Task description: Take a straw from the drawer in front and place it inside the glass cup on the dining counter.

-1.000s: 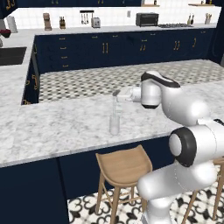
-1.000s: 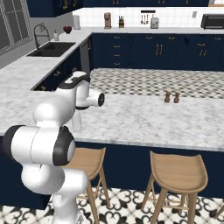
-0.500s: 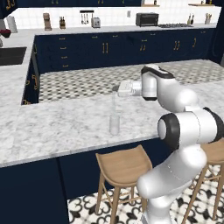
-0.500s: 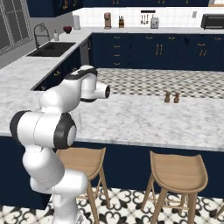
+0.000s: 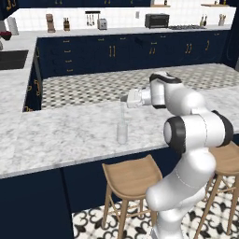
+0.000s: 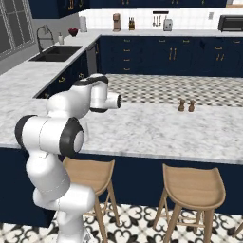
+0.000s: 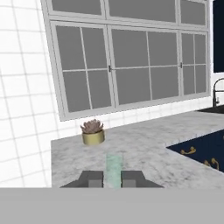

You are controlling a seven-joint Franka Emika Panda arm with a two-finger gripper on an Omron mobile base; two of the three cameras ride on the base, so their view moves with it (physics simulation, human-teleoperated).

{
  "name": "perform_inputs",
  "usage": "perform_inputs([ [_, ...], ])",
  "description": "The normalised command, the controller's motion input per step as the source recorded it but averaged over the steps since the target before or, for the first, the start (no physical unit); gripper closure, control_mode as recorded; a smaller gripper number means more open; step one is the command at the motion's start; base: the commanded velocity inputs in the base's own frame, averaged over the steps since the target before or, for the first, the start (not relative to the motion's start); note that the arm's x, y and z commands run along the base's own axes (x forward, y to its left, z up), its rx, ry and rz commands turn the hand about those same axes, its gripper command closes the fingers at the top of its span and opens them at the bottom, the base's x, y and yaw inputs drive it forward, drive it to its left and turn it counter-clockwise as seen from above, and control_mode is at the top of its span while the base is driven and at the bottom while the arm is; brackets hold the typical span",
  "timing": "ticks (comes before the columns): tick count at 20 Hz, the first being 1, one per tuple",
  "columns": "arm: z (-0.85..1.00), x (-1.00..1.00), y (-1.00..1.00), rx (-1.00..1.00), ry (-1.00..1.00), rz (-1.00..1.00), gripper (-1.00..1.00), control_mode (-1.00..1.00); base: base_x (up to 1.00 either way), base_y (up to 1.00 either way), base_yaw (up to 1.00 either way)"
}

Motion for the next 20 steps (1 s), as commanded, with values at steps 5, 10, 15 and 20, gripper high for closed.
perform_inputs([
  [5, -0.17, 0.22, 0.00, -0.01, 0.00, 0.00, 1.00, -1.00, 0.00, 0.00, 0.00],
  [10, -0.08, 0.33, 0.00, 0.00, 0.00, 0.00, 1.00, -1.00, 0.00, 0.00, 0.00],
  [15, -0.15, 0.25, 0.00, 0.00, 0.00, 0.00, 1.00, -1.00, 0.00, 0.00, 0.00],
  [20, -0.18, 0.18, 0.01, 0.00, 0.00, 0.00, 1.00, -1.00, 0.00, 0.00, 0.00],
])
